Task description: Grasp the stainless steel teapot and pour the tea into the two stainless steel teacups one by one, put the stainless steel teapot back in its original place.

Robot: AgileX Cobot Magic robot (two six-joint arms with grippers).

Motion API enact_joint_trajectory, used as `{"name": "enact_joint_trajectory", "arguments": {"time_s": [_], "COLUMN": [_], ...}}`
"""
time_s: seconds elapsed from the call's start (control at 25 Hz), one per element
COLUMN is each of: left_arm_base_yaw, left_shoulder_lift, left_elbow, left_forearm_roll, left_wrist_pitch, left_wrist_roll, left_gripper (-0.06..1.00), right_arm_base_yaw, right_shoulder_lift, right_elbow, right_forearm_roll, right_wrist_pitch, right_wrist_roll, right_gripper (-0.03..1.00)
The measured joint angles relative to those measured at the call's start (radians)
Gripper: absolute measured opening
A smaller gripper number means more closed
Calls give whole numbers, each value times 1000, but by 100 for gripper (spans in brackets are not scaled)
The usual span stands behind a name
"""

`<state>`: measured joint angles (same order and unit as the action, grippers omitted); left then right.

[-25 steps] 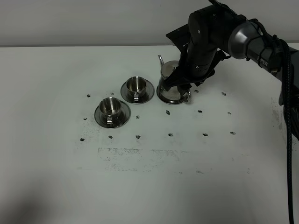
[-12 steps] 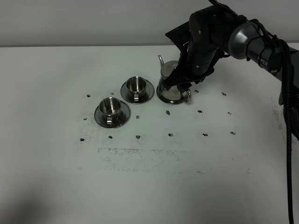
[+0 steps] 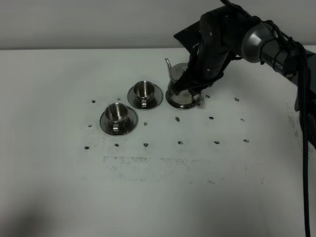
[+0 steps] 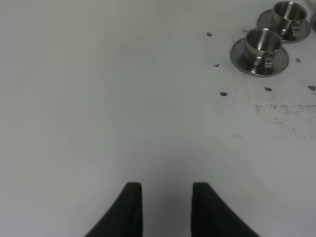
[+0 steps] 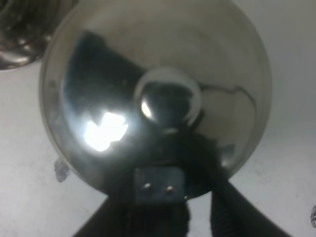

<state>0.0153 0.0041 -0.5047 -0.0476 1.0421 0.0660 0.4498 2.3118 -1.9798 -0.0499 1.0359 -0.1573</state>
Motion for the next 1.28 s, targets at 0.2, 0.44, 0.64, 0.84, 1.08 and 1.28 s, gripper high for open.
{"name": "enact_joint_trajectory", "arguments": {"time_s": [0.2,0.44,0.64,0.84,1.08,1.28], "left_arm_base_yaw": [0,0,0,0,0,0], "left_shoulder_lift": [0,0,0,0,0,0], "left_elbow": [0,0,0,0,0,0], "left_forearm_roll": [0,0,0,0,0,0], "left_wrist_pitch": [0,0,0,0,0,0], "left_wrist_roll": [0,0,0,0,0,0], "left_gripper": [24,24,24,24,24,24], "right_arm_base_yaw": [0,0,0,0,0,14], "right_shoulder_lift": [0,0,0,-30,-116,-152], "right_elbow": [0,0,0,0,0,0], "right_forearm_roll": [0,3,14,23,24,30], "right_wrist_pitch": [-16,-17,-17,22,43,54], "right_wrist_roll": [-20,-66,-78,-98,-139,-187], "right_gripper": [23,23,23,23,23,23]}}
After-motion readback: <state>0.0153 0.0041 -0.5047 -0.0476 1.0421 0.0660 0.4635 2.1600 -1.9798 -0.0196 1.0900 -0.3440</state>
